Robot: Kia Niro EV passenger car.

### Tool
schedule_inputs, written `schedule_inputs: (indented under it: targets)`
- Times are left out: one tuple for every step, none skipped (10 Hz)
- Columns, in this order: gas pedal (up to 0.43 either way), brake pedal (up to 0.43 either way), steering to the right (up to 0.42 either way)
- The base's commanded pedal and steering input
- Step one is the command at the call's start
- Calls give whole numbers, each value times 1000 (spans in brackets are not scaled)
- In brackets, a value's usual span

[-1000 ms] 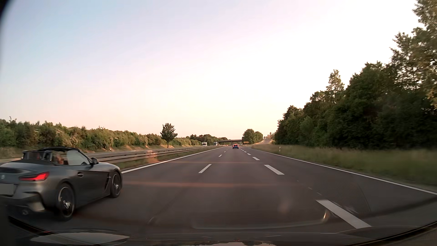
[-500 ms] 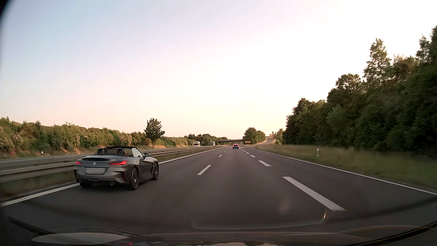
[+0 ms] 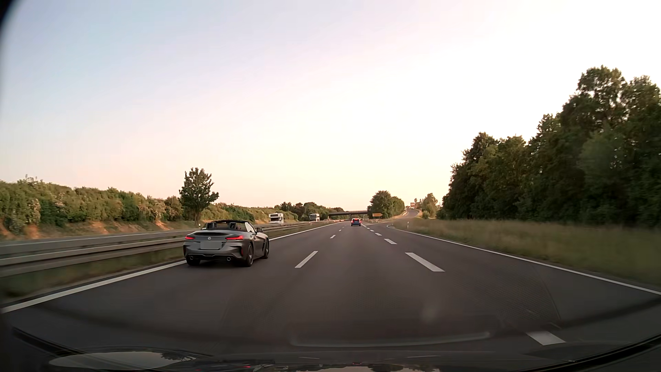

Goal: Follow the waypoints while adhering to traffic rules and regulations

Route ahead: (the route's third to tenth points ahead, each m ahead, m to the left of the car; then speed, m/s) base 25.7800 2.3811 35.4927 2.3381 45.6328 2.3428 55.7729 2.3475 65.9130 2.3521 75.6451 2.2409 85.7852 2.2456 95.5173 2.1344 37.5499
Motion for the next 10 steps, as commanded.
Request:
schedule_inputs:
  targets:
    - [331,18,-1]
    - [331,18,0]
    - [339,12,-1]
    - [339,18,-1]
    - [350,18,0]
    - [350,18,0]
    - [350,18,-1]
    - [350,18,-1]
    - [350,18,-1]
    - [358,18,-1]
